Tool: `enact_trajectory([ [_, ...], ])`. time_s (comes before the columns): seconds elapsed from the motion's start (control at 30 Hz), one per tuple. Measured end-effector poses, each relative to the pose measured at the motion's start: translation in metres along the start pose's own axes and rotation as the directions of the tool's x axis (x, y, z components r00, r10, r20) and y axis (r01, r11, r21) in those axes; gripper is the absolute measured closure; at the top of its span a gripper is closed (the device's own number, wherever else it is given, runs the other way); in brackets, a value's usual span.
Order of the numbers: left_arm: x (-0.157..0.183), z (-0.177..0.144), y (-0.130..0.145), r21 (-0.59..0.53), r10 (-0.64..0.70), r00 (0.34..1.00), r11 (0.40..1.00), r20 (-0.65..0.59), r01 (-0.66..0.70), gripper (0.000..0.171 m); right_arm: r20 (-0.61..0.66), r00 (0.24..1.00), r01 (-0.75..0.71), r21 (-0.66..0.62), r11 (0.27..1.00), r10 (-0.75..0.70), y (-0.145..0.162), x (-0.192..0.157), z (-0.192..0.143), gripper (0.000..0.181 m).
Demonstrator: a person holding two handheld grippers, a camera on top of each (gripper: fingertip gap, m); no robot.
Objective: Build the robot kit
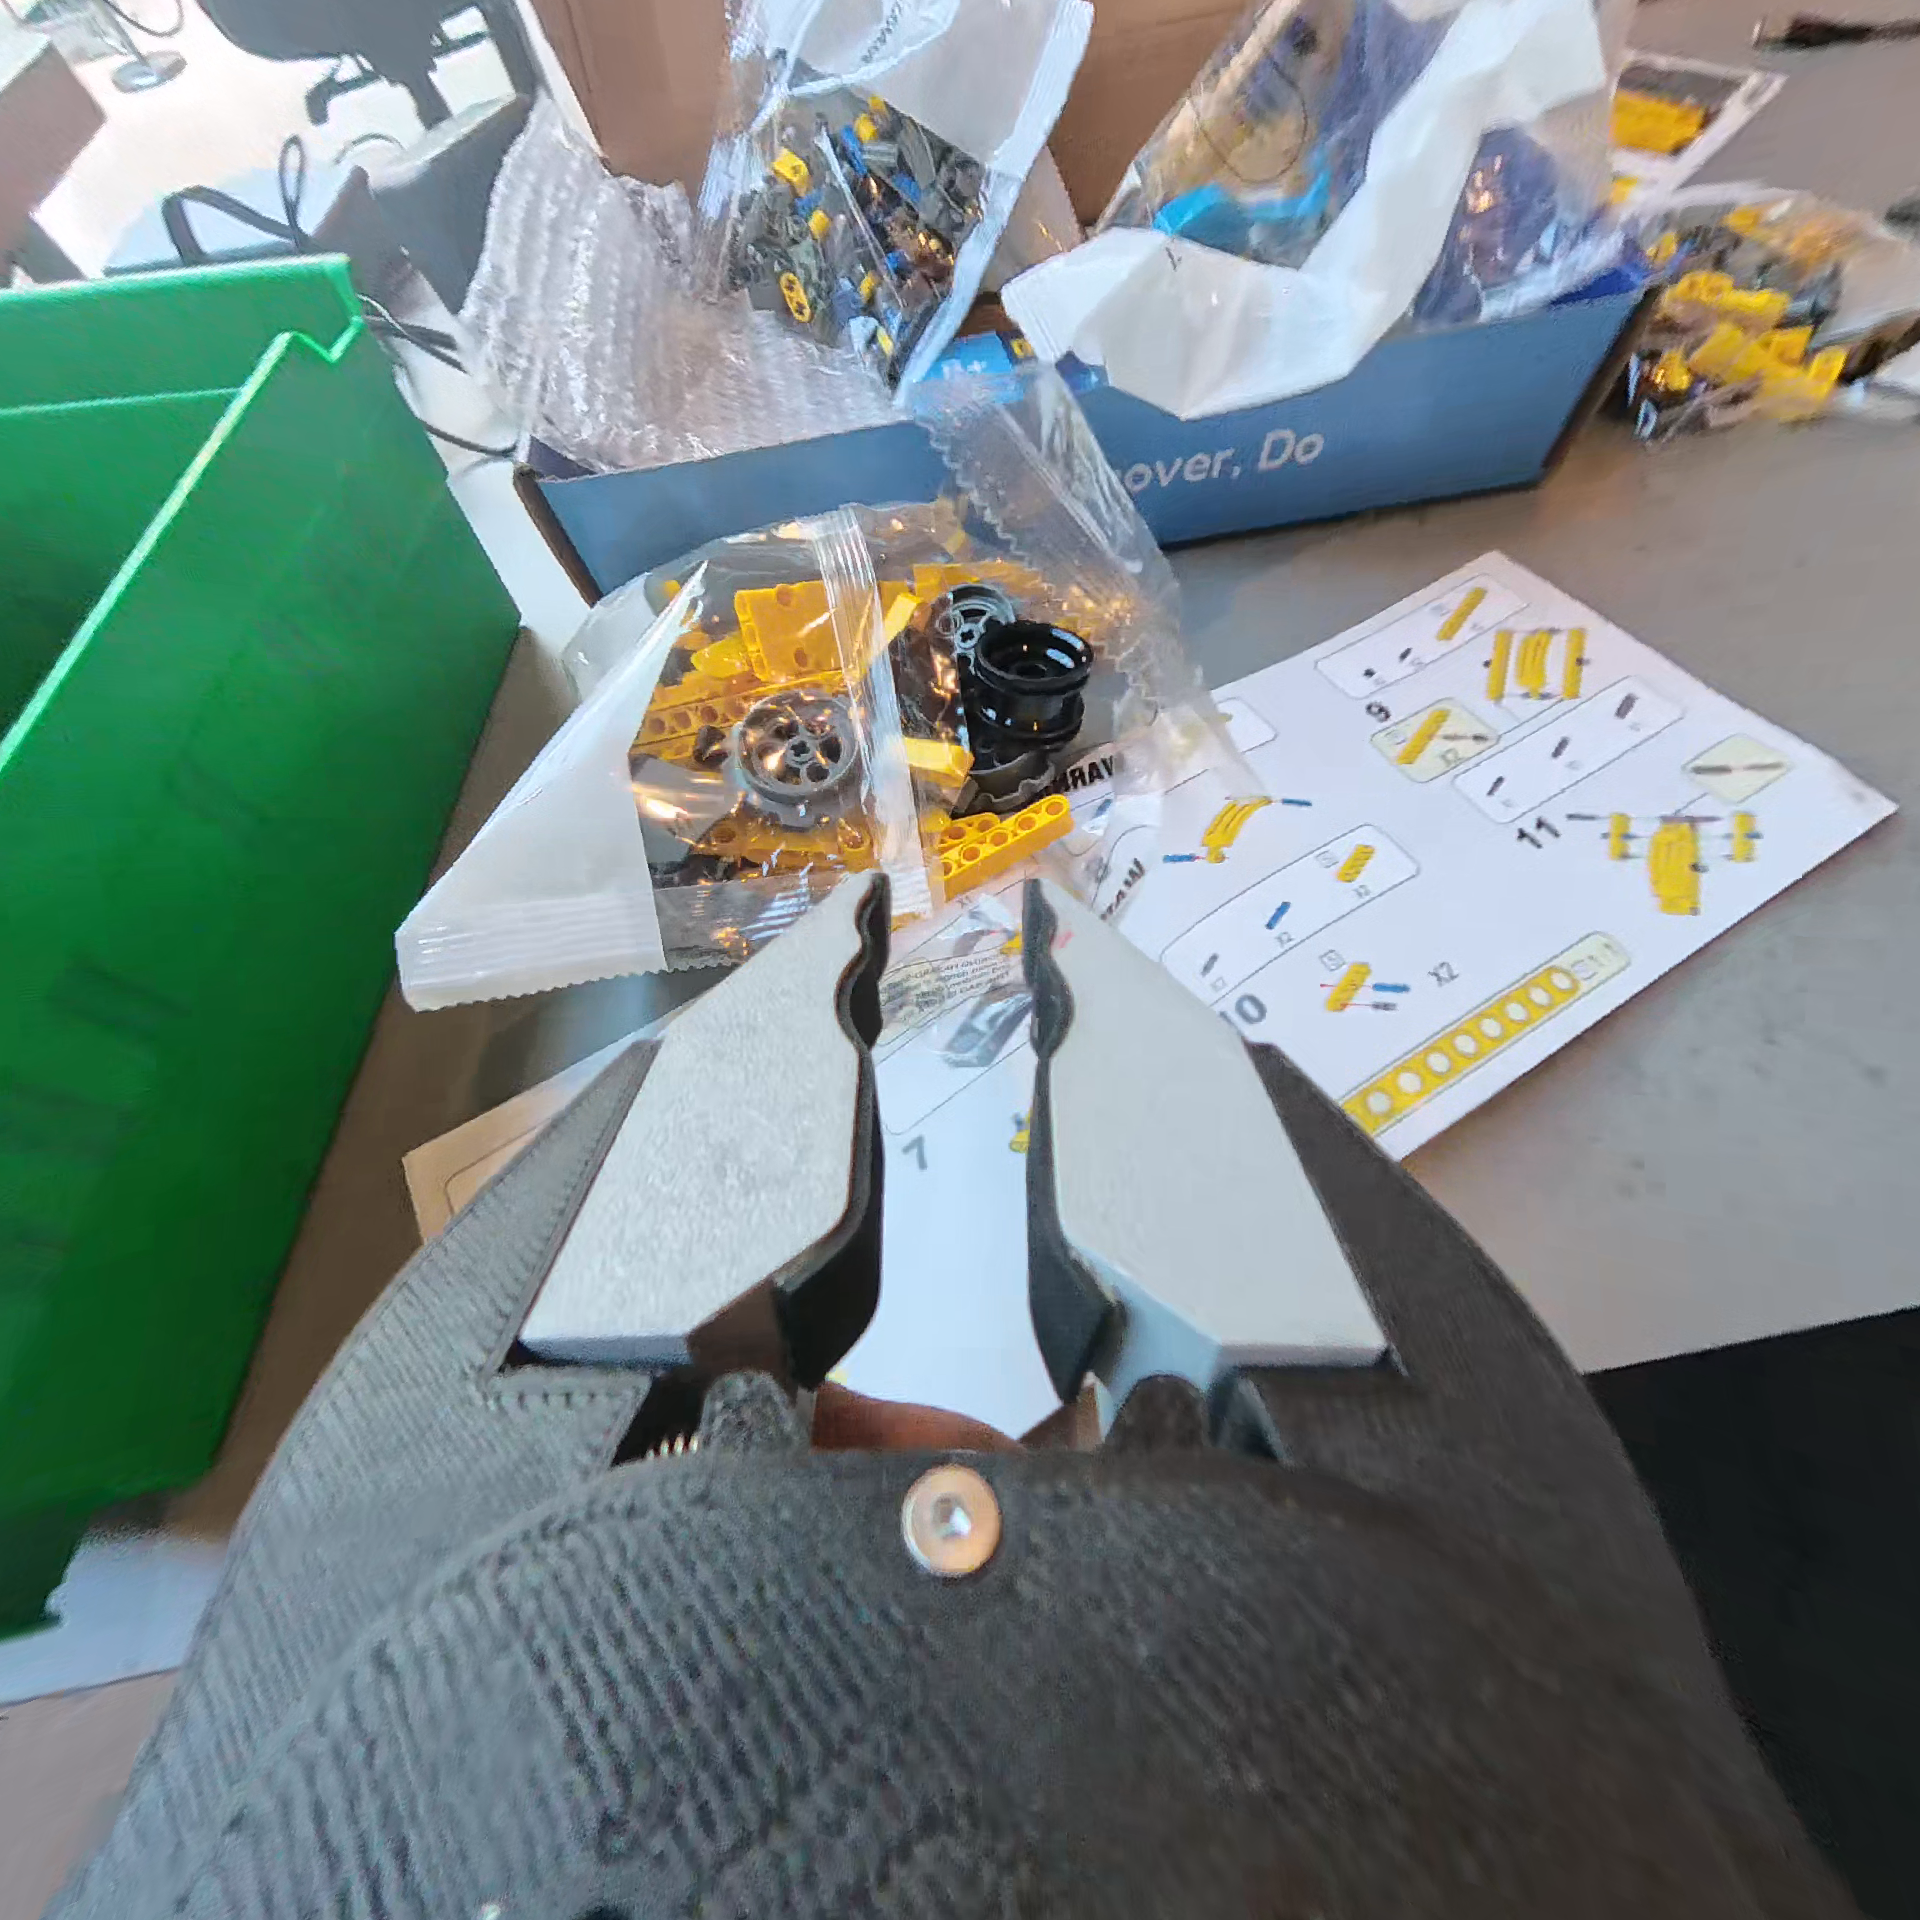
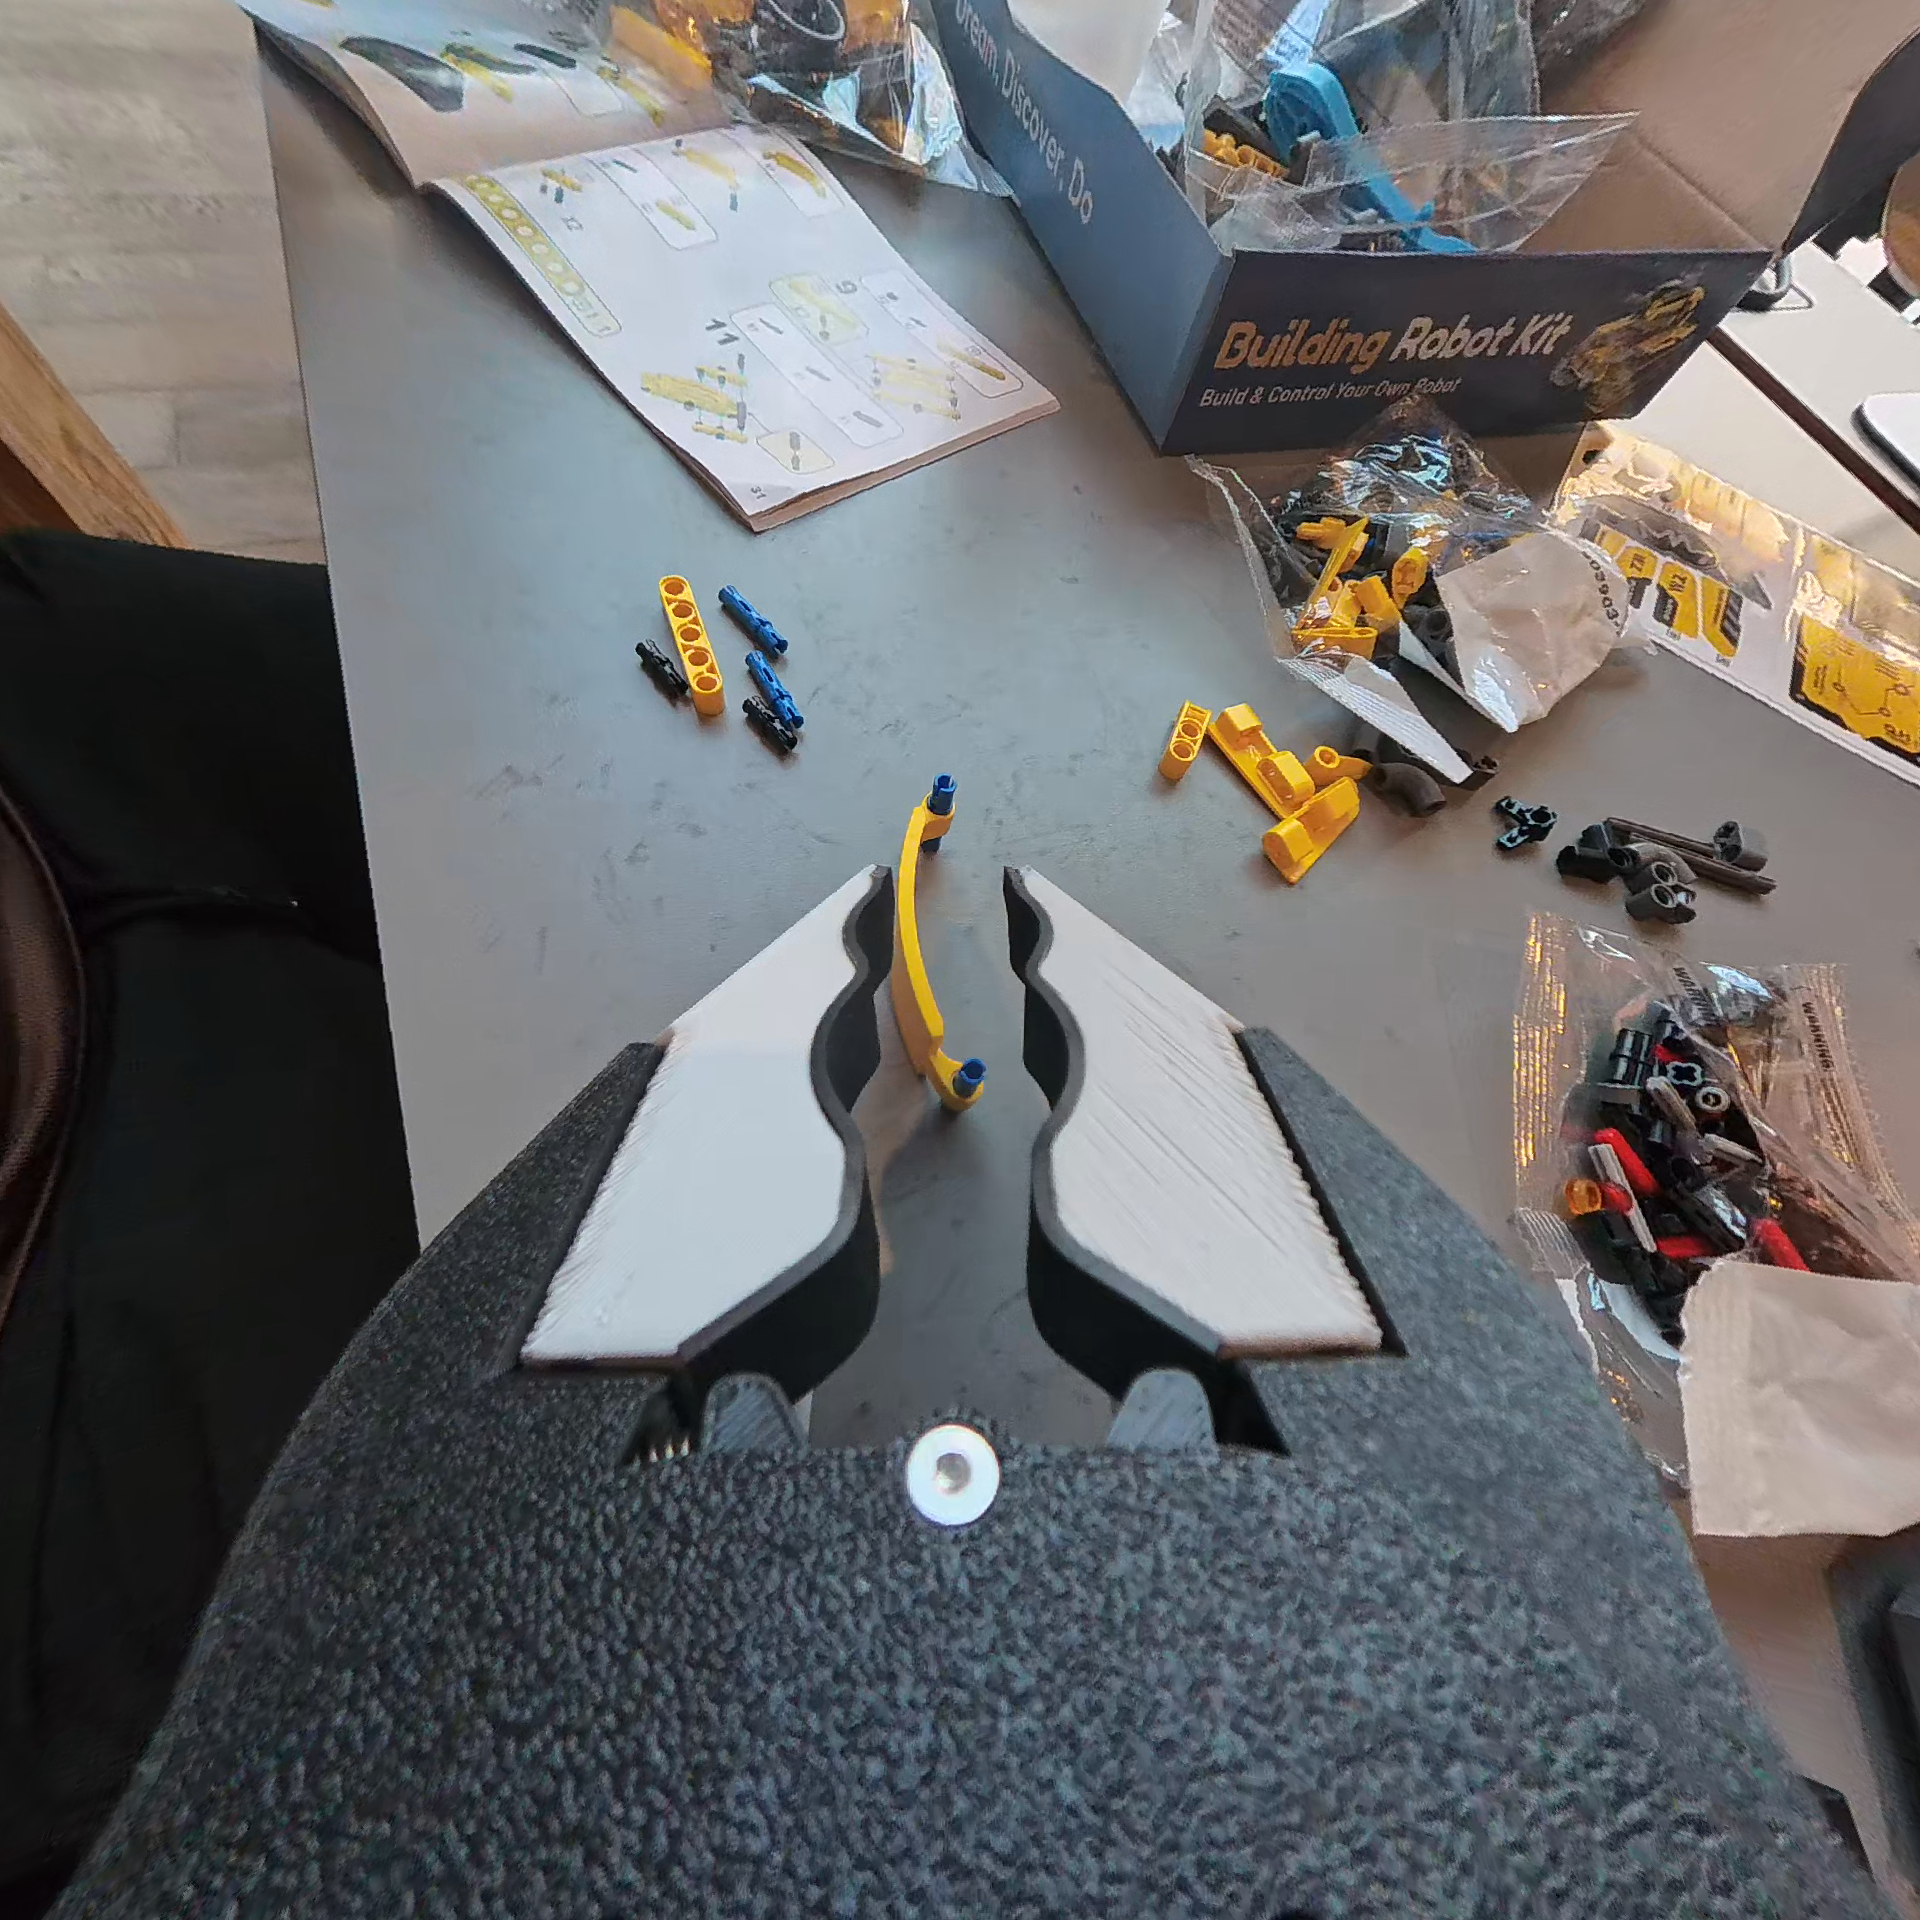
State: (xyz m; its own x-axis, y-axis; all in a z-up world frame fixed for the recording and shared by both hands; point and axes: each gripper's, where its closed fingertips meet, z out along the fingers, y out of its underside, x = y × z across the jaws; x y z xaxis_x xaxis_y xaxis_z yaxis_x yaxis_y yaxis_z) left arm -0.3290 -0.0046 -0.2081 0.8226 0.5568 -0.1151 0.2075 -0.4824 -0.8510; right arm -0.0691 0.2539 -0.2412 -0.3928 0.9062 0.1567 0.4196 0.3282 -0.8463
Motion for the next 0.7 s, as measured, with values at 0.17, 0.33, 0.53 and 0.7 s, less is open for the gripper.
enact_trajectory([
  [0.17, 0.003, 0.007, 0.0, -0.047, 0.163, 0.981, 0.985, -0.105, -0.168, 0.155, -0.014, 1.0, -0.004, 0.001, 1.0, 0.004, 0.0, 0.002, 0.0, 0.16],
  [0.33, 0.019, 0.02, 0.004, -0.127, 0.411, 0.879, 0.885, -0.24, -0.448, 0.152, -0.014, 1.0, -0.006, -0.004, 1.0, 0.006, 0.001, 0.002, 0.0, 0.16],
  [0.53, 0.03, 0.032, -0.007, -0.156, 0.526, 0.77, 0.78, -0.36, -0.606, 0.15, -0.012, 1.0, -0.004, -0.006, 1.0, 0.004, 0.001, 0.001, 0.0, 0.16],
  [0.7, 0.039, 0.027, -0.024, -0.119, 0.562, 0.741, 0.762, -0.367, -0.637, 0.154, -0.009, 1.0, -0.003, -0.003, 1.0, 0.003, 0.001, 0.0, -0.001, 0.16],
])
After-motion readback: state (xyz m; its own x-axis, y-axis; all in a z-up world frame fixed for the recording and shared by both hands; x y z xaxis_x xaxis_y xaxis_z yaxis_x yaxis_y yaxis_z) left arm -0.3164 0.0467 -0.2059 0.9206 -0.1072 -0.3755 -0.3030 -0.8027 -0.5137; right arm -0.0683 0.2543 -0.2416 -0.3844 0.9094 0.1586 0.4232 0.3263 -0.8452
